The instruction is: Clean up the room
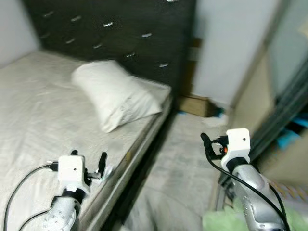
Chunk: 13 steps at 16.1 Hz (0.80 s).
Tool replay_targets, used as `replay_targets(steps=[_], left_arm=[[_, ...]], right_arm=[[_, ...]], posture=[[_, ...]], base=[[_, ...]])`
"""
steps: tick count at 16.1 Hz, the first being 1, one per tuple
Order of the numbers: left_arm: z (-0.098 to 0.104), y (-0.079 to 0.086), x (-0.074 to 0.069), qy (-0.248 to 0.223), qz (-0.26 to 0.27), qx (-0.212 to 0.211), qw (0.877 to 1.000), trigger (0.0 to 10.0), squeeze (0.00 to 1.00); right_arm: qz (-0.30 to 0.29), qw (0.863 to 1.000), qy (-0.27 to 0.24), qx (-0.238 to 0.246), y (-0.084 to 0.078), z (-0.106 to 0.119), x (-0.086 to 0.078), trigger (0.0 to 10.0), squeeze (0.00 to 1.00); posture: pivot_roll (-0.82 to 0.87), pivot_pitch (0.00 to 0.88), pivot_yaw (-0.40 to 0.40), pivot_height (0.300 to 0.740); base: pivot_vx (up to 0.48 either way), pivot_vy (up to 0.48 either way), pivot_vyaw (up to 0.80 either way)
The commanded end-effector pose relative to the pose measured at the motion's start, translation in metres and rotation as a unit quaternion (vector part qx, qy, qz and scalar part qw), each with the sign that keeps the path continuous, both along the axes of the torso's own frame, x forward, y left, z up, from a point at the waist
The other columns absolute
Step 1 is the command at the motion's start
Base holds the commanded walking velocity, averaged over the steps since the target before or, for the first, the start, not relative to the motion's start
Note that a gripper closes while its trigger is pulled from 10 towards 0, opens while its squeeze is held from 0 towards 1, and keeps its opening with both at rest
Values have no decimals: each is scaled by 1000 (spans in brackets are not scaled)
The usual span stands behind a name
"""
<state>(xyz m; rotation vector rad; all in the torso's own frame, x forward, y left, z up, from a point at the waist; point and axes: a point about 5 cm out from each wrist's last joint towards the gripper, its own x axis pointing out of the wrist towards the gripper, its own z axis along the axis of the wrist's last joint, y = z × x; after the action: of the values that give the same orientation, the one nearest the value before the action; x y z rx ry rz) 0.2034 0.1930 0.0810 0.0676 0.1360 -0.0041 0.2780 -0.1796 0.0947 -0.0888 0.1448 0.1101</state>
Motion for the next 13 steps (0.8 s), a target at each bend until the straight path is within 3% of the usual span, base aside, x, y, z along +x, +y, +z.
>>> replay_targets(steps=[1,8,13], left_arm=[[1,1,0,-2,6,5,1000,10000,0],[1,5,1,-1,30,26,999,10000,0],[3,1,9,-7,20,23,1000,10000,0]], right_arm=[[6,1000,-3,3,2,2,2,10000,0],[10,1000,-2,9,4,2,4,10000,0],[4,1000,-9,17,4,5,4,10000,0]], posture=[[15,0,-68,740],[21,0,-68,740],[2,0,-59,740]], base=[[0,0,800],[0,0,800],[0,0,800]])
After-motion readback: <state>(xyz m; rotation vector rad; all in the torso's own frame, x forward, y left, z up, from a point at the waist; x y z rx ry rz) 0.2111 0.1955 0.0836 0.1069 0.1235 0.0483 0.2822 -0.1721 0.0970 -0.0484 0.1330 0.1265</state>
